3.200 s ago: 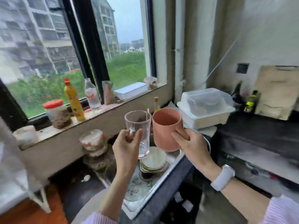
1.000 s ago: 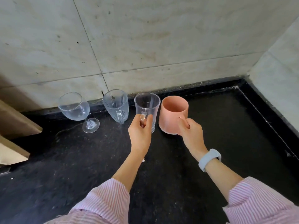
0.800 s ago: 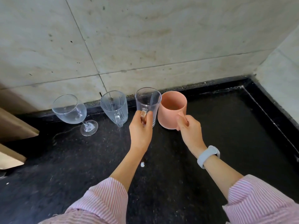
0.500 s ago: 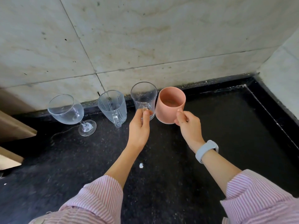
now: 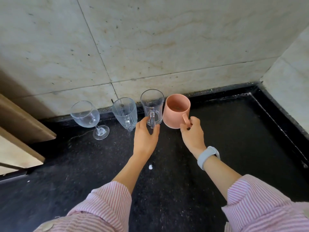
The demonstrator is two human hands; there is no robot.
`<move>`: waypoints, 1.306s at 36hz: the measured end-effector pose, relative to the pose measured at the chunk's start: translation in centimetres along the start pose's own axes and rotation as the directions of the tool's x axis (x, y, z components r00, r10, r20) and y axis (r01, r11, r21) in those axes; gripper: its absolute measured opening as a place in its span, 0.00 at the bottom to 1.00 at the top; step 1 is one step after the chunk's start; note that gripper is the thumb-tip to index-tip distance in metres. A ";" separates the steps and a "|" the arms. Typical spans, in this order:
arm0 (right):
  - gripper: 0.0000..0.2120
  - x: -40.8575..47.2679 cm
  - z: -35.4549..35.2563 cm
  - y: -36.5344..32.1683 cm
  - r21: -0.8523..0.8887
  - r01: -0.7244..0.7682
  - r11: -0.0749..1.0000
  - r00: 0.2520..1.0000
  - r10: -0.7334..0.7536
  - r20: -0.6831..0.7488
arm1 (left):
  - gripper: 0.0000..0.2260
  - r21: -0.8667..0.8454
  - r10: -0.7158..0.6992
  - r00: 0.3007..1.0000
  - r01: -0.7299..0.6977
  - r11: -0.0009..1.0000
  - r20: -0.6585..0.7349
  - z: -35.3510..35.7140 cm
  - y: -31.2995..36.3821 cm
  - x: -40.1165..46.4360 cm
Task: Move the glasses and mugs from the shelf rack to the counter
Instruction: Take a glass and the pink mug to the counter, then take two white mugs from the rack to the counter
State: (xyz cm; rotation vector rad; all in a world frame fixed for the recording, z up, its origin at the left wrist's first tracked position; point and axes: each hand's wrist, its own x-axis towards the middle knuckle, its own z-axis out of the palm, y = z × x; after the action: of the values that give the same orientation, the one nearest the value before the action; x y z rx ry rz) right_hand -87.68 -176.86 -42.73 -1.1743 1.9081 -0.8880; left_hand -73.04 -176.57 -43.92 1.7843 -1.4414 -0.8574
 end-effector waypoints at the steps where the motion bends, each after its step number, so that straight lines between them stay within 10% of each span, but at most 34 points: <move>1: 0.19 -0.8 -0.1 -0.2 -0.015 0.006 1.000 1.000 -0.006 -0.005 | 0.23 0.027 -0.008 1.000 0.008 1.000 0.019 -0.5 -0.1 -0.8; 13: 0.21 -16.3 5.2 -5.9 -0.058 0.282 0.958 0.917 -0.251 0.311 | 0.21 0.434 -0.084 0.993 0.110 0.894 -0.077 -17.1 -5.8 -14.8; 23: 0.17 -42.4 12.7 -11.7 0.066 0.799 0.598 0.351 -0.552 0.756 | 0.19 0.489 -0.128 0.828 0.439 0.754 -0.546 -36.0 -11.0 -40.5; 36: 0.16 -84.1 12.4 -7.5 0.613 0.784 -0.093 -0.577 -0.473 0.666 | 0.17 0.101 -0.286 0.239 0.900 0.425 -0.928 -43.1 -12.6 -89.0; 47: 0.15 -110.0 11.2 -4.0 0.879 0.414 -0.237 -0.897 -0.272 0.349 | 0.15 -0.288 -0.226 -0.235 0.927 0.240 -0.945 -43.8 -11.7 -113.6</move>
State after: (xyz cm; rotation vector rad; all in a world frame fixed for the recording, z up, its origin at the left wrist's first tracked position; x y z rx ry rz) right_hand -40.27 -79.17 -21.34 -2.5055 -1.0593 -0.1315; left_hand -49.81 -58.74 -20.84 2.8067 0.4809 0.5961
